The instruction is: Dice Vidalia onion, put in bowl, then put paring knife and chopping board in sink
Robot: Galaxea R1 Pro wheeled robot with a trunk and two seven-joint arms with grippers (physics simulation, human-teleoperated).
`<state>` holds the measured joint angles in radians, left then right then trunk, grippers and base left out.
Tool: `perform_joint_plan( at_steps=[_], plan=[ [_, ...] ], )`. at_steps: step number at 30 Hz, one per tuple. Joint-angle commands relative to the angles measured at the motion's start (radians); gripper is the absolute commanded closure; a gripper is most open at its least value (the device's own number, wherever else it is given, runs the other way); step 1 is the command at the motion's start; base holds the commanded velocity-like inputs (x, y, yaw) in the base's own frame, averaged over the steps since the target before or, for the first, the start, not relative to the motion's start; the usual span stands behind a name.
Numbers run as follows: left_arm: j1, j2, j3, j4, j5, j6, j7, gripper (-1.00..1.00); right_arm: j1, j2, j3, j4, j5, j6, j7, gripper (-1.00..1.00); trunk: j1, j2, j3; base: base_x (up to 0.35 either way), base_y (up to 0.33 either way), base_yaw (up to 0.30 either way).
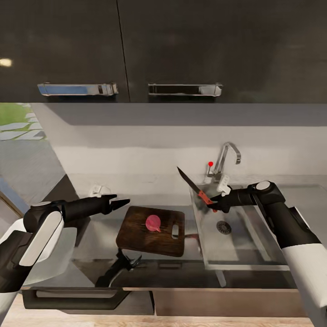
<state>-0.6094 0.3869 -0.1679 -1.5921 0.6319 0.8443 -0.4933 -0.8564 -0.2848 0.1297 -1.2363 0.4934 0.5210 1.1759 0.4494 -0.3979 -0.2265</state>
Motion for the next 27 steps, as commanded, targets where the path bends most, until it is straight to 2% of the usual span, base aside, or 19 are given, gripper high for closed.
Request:
perform_joint_plan(
  at_steps=[1,13,27],
  plan=[
    [-0.001,0.001,-0.001,0.000,0.002,0.004,-0.001,-1.00,-0.001,0.000,0.001,0.003,0.004,0.008,0.003,1.00,0.001,-0.002,-0.002,-0.006,0.063,0.000],
    [-0.001,0.002,-0.002,0.000,0.002,0.002,-0.002,-1.00,-0.001,0.000,0.001,0.011,0.002,0.008,0.001,1.00,0.001,-0.002,0.003,-0.062,0.240,-0.069],
    [-0.001,0.000,-0.005,0.000,0.002,-0.001,-0.002,-1.00,-0.001,0.000,0.001,0.023,0.003,0.006,-0.027,1.00,0.001,-0.002,0.003,-0.004,0.017,-0.005]
  ],
)
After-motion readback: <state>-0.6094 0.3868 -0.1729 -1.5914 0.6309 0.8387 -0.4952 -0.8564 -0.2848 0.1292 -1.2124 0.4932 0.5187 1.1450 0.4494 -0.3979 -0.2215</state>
